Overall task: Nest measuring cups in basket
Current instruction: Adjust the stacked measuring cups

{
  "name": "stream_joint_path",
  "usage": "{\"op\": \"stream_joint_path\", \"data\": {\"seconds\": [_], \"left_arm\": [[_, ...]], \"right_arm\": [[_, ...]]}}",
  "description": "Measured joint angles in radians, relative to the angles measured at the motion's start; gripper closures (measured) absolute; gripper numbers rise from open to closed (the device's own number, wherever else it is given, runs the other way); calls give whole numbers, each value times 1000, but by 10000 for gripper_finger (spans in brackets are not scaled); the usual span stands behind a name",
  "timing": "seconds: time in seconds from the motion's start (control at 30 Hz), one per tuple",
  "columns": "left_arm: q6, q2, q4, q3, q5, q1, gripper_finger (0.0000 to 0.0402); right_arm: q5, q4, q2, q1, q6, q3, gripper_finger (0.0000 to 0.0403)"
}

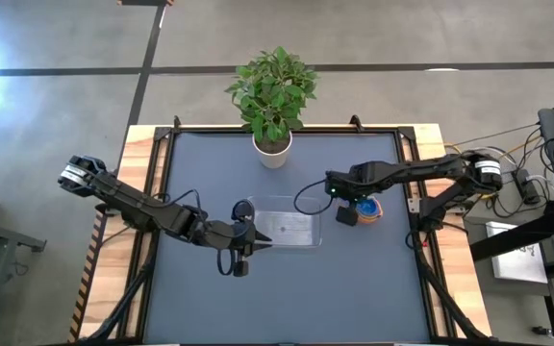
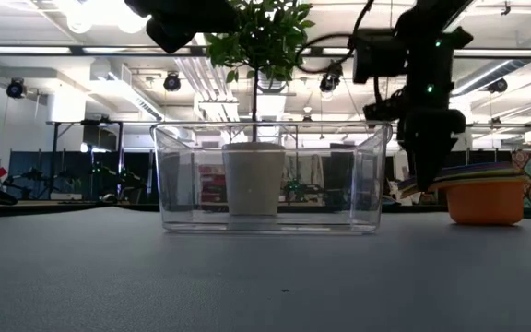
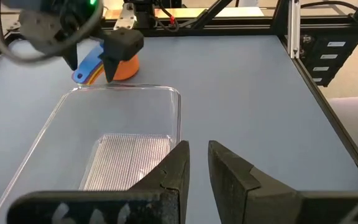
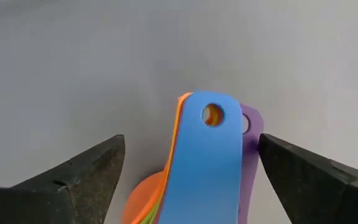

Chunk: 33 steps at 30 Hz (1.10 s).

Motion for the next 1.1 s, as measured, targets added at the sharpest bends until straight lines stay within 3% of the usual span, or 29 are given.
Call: {"op": "stream_joint_path", "data": {"seconds": [0.27,0.53,0.8,1.1], "left_arm": [[-3,25,-3,0,8,0,361],[-8,39,-1,0,8,0,349],[-6,39,0,0,8,0,339],[-2,39,0,0,8,0,339]], "right_arm": [[1,-16,41,-49,-1,0,44],[0,-45,-35,-61,12,0,44],[1,-92,-93,-77,141,0,44],[-42,-116,-29,-109,228,0,44]]}}
